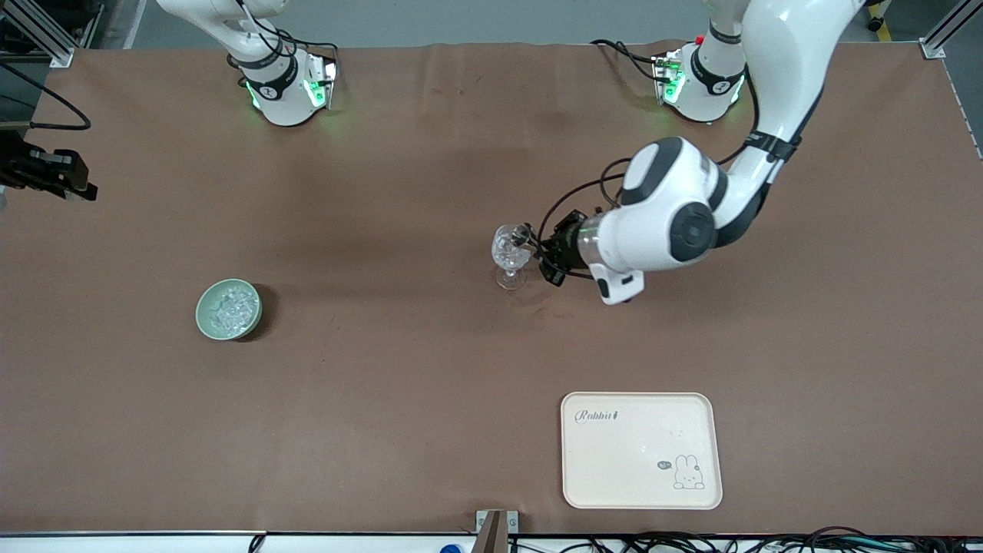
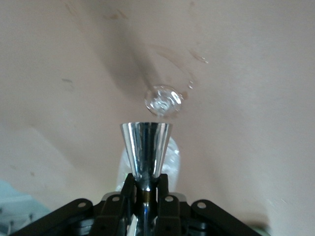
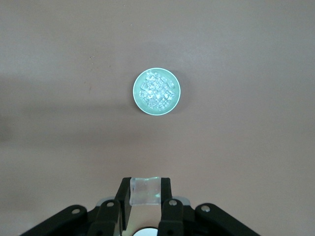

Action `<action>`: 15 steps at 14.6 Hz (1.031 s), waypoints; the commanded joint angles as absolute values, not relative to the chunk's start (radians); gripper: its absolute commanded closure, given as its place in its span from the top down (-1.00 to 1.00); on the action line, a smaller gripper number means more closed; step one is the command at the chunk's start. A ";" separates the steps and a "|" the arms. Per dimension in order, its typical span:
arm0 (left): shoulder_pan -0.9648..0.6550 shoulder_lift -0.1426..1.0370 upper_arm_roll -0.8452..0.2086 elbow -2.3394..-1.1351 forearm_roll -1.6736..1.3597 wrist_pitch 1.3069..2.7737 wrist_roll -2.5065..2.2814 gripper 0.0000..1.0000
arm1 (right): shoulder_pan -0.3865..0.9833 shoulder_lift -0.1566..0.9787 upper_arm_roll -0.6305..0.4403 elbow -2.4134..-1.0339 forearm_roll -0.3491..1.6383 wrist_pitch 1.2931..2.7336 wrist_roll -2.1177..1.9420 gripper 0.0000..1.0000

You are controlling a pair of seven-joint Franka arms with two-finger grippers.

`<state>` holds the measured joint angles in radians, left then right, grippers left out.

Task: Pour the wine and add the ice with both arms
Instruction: 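Move the left gripper's jigger to the tray while the right gripper brings ice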

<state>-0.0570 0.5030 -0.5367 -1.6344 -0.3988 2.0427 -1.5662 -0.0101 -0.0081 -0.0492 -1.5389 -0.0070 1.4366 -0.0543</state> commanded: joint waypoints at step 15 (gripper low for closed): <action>0.271 1.011 -0.534 -1.233 -0.963 2.184 -1.177 -0.99 | 0.487 0.110 -0.040 -1.557 0.011 1.619 0.605 -0.97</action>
